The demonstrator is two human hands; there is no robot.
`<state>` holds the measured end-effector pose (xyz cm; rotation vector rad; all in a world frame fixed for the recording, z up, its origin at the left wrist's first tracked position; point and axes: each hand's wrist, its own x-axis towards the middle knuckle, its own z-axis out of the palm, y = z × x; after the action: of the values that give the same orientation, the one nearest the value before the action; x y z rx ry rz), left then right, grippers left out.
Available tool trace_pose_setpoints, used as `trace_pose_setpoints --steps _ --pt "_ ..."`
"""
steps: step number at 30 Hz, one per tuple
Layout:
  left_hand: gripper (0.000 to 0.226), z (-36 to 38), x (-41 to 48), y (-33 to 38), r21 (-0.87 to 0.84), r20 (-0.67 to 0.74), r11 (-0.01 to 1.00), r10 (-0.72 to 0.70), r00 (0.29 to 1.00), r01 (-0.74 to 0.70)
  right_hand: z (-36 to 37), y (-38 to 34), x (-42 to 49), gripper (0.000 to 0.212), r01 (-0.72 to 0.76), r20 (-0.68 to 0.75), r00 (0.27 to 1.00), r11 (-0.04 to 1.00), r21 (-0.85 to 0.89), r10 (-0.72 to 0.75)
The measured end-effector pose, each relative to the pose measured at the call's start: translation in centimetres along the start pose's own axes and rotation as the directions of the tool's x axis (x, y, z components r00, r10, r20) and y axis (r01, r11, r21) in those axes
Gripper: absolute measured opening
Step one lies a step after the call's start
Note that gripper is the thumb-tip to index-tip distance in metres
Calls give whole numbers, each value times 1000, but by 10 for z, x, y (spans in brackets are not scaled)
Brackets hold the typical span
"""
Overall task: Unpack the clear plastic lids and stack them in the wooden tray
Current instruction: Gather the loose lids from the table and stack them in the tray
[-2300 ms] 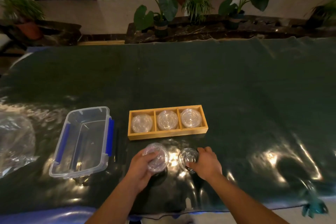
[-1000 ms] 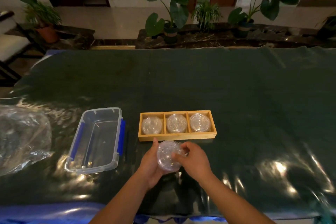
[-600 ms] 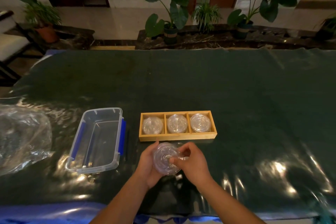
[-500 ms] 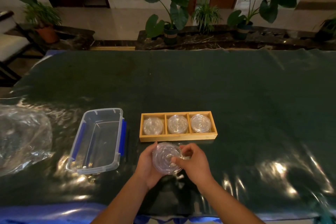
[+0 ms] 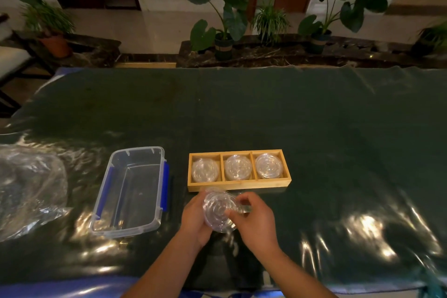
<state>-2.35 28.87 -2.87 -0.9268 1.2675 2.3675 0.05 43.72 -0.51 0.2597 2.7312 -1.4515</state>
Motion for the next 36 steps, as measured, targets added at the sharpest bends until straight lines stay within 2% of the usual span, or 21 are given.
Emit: trace_pose_setpoints --steps 3,8,11,16,19,22,27,31,36 --pt "39 -4 7 2 13 -32 1000 -22 999 22 5 -3 -1 28 39 -10 999 999 -18 -40" --pt "40 -9 11 10 80 10 996 -50 999 49 9 -9 5 32 -31 -33 999 998 56 33" --pt "47 -14 12 17 65 66 994 -89 994 84 13 -13 6 31 -73 2 997 993 94 74" --pt "56 -24 17 28 71 135 994 -90 987 81 22 -20 7 33 -189 111 980 947 258 166" --pt "56 -27 20 36 105 173 992 -84 981 66 24 -22 6 30 -198 42 980 939 281 194" --pt "61 -28 20 43 124 280 985 -149 948 119 27 -23 6 27 -210 -25 973 930 303 228" --pt "65 -38 23 46 132 396 975 -216 892 178 28 -20 6 21 -260 -36 954 881 396 297" --pt "45 -29 23 40 212 360 976 -126 924 51 14 -11 16 21 -320 41 936 797 512 349" --pt "45 7 31 34 176 279 984 -67 958 17 -15 -2 44 23 -299 97 952 806 510 292"
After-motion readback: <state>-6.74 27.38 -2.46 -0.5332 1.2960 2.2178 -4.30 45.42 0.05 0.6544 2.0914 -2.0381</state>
